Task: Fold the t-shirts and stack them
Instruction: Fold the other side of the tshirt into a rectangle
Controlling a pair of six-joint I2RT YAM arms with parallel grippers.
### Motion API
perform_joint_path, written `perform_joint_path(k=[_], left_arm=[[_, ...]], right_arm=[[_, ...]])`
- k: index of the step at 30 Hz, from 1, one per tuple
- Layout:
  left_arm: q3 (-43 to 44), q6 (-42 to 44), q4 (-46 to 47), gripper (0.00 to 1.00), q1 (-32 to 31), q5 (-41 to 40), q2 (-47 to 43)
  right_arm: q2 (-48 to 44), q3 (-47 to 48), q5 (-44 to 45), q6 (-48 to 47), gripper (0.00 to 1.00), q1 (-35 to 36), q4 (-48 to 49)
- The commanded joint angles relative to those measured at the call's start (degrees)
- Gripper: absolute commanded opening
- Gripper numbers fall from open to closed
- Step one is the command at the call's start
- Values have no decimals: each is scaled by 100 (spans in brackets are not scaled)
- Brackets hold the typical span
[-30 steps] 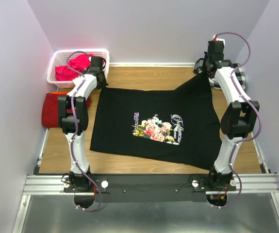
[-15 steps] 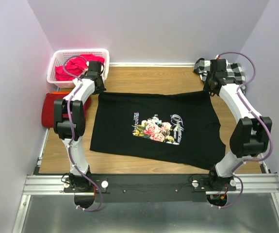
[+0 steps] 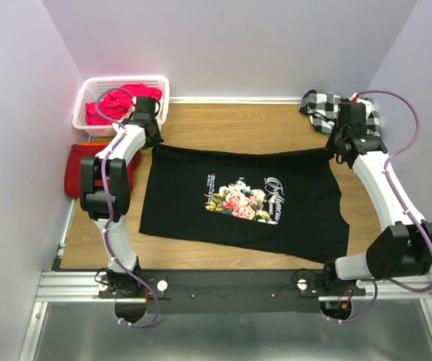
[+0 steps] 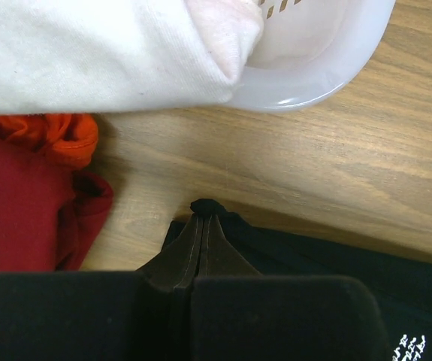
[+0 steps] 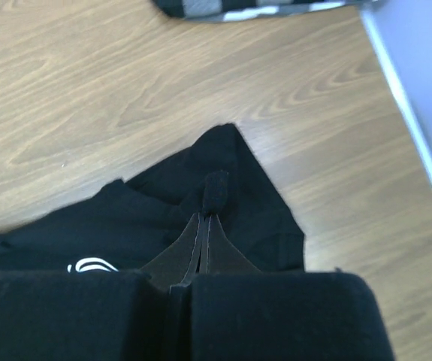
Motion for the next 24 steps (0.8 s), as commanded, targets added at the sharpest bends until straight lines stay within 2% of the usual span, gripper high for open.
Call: perform_joint_path(k=[1,14,24], left_arm=[[-21,3,140,0,40,140,-179],[94,21,52,0,40,113,-276],[-319,-6,-79,0,40,-115,-812]], right_arm=[[-422,6,707,103,1,-15,-335],[-659,-2,1191,208,1,-15,-775],[-914,-555,937,507,1,-15,-994]])
